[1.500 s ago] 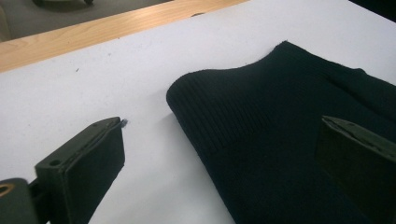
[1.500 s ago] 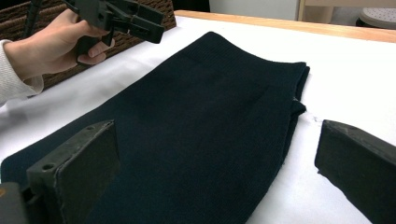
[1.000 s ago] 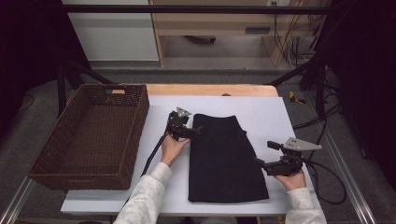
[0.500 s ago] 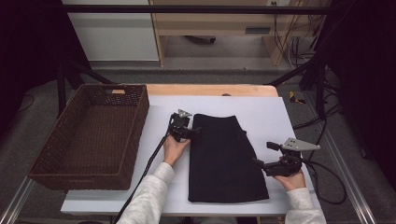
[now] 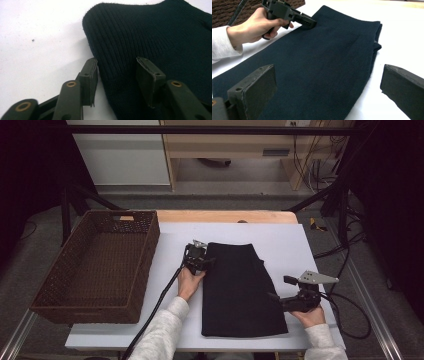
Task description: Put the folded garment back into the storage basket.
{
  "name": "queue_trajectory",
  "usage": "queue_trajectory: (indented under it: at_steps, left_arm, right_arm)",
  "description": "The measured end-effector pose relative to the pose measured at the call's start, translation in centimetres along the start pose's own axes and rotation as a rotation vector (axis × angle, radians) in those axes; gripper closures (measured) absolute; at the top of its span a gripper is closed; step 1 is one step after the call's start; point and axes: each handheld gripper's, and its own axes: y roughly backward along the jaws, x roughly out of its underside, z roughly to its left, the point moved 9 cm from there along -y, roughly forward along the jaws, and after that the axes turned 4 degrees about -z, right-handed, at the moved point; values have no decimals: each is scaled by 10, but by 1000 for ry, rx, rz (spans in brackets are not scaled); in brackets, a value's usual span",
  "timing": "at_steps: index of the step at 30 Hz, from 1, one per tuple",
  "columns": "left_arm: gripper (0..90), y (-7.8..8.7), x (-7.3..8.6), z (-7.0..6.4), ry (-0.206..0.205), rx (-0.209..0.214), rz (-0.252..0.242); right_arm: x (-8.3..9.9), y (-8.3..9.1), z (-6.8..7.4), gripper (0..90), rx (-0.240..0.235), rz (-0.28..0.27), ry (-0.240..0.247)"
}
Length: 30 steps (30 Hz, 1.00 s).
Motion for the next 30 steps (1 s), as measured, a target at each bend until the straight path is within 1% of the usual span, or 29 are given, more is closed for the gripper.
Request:
queue_trajectory:
  at_steps: [3,5,7,11,15,18,20,21,22,26,27,28,29,30]
  left_arm:
    - [553,0,1,0,28,11,-3]
    - [567,-1,2,0,48,21,-4]
    - [593,-1,2,0,46,23,-5]
    - [624,-1,3,-2,55,21,-15]
    - [653,0,4,-3,66,22,-19]
    - [681,0,4,-4,67,19,-17]
    - [696,0,4,-4,72,21,-15]
    - [706,0,4,-4,76,22,-13]
    - [715,0,4,-4,79,22,-12]
    - [747,1,3,-5,69,17,-10]
    - [767,1,3,-5,68,14,-9]
    - [773,1,3,-6,65,12,-9]
    - [773,1,3,-6,63,10,-9]
    - [779,1,3,-6,59,7,-9]
  right_arm:
    - [2,1,2,11,6,5,-6]
    - [4,1,2,12,14,8,-18]
    - [10,1,4,17,24,31,-29]
    - [18,-1,6,18,28,67,-23]
    - [24,0,8,29,33,84,-19]
    - [29,2,8,36,51,100,-27]
    - [34,4,8,46,69,120,-23]
    - [36,4,8,58,70,129,-16]
    - [39,4,9,62,77,142,-23]
    - [47,2,7,95,88,187,-17]
    - [52,0,6,115,95,214,-19]
    - [54,0,5,119,102,229,-24]
    - [54,0,5,119,102,229,-24]
    - [55,-1,5,134,106,240,-17]
